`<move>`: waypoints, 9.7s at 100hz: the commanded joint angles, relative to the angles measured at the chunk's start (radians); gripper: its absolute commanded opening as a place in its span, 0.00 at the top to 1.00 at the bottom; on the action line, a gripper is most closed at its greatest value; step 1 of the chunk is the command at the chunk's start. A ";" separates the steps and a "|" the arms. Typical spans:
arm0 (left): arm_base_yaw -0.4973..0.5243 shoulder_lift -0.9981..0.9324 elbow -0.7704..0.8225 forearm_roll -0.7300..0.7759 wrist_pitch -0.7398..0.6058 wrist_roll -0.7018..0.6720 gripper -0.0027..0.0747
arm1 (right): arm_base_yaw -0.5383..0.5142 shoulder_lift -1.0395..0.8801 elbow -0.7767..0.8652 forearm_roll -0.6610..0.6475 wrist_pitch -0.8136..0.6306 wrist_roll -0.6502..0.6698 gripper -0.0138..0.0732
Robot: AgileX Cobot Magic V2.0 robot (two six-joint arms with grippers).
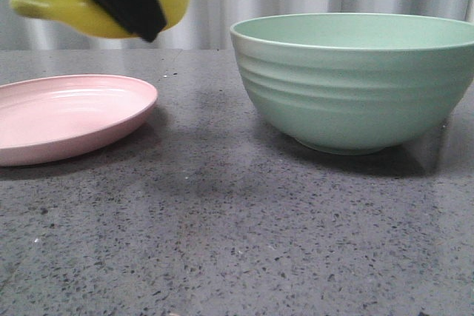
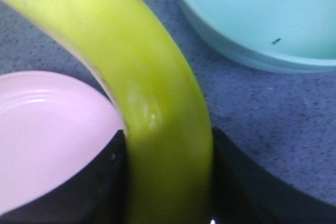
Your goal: Transfer banana from pink plate to green bowl
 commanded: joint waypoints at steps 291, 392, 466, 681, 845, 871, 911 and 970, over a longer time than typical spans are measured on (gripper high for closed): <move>-0.232 -0.176 -0.093 -0.032 -0.091 0.047 0.25 | 0.134 0.778 -0.583 -0.027 -0.064 -0.019 0.86; -0.232 -0.176 -0.093 -0.032 -0.091 0.047 0.25 | 0.134 0.695 -0.587 -0.130 -0.001 -0.019 0.49; -0.232 -0.197 -0.075 -0.096 -0.081 0.046 0.99 | 0.136 0.361 -0.494 -0.131 0.242 -0.019 0.92; -0.024 -1.144 1.057 -0.105 -1.017 0.045 0.99 | 0.136 -0.641 0.510 -0.178 -0.348 -0.019 0.92; 0.671 -1.399 1.195 -0.072 -0.548 0.045 0.99 | 0.136 -0.641 0.512 -0.178 -0.347 -0.019 0.92; 0.671 -1.399 1.195 -0.072 -0.548 0.045 0.99 | 0.136 -0.643 0.533 -0.178 -0.335 -0.019 0.92; 0.671 -1.399 1.195 -0.072 -0.548 0.045 0.99 | -0.047 -0.686 0.748 -0.148 -0.571 -0.019 0.92; 0.671 -1.399 1.195 -0.072 -0.548 0.045 0.99 | -0.235 -0.687 0.775 -0.123 -0.357 -0.019 0.92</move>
